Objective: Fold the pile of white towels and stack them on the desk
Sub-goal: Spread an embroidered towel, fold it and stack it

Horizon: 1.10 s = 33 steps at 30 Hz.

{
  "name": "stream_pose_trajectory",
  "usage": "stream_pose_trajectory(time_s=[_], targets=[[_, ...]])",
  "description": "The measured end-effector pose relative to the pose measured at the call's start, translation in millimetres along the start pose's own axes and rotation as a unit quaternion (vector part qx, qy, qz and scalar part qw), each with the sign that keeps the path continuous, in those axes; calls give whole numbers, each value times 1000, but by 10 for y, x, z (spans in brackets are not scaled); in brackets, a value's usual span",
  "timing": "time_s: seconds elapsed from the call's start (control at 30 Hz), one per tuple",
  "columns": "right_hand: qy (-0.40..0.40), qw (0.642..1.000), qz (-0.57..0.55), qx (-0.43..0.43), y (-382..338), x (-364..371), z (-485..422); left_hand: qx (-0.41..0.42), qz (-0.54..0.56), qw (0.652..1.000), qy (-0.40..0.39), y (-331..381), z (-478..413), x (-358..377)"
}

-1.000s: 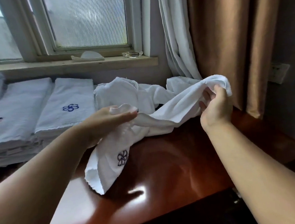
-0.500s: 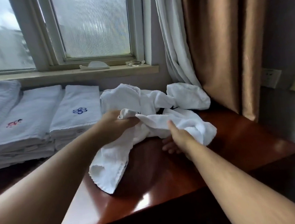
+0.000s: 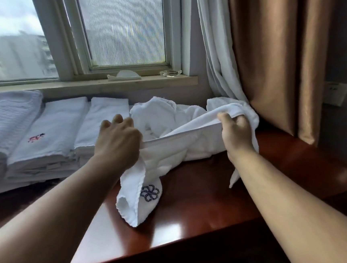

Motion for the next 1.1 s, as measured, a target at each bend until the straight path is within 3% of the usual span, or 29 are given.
stream_pose_trajectory(time_s=[0.1, 0.2, 0.23, 0.27, 0.33, 0.37, 0.4, 0.5, 0.6, 0.7, 0.8, 0.93, 1.1], targets=[[-52, 994, 71, -65, -170, 75, 90, -67, 59, 995, -52, -32, -5, -40], [-76, 983, 132, -99, -267, 117, 152, -95, 265, 949, -143, 55, -42, 87], [-66, 982, 154, -85, -247, 91, 147, -121, 371, 903, -182, 107, -17, 162], [-43, 981, 179, -60, -207, 24, 132, -157, 494, 831, -204, 173, 22, 220], [19, 977, 213, 8, -92, -196, 125, -217, 659, 696, -184, 266, 68, 286], [42, 976, 214, 25, -63, -300, 146, -236, 692, 664, -157, 286, 92, 297], [55, 976, 208, 22, -67, -376, 171, -249, 701, 657, -123, 293, 127, 275], [91, 977, 187, -45, -299, -494, 272, -274, 635, 722, 26, 175, 253, 8], [113, 960, 174, -186, -808, -502, 382, -270, 564, 762, 168, 7, 393, -469], [101, 925, 167, -325, -1326, -439, 533, -277, 572, 739, 223, -167, 476, -793], [93, 901, 158, -392, -1645, -373, 615, -275, 575, 714, 290, -361, 535, -1122], [106, 883, 155, -431, -1796, -325, 562, -271, 547, 729, 310, -448, 447, -1286], [95, 873, 202, -435, -1458, -312, 254, -269, 514, 771, 262, -265, 141, -979]])
Point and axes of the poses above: each hand's wrist, its own z-axis away from the middle knuckle, its own x-axis out of the palm, y = z × x, the point moved 9 cm from there along -z, towards the middle knuckle, and after that the axes turned 15 degrees about -z, right-handed, at the moved point
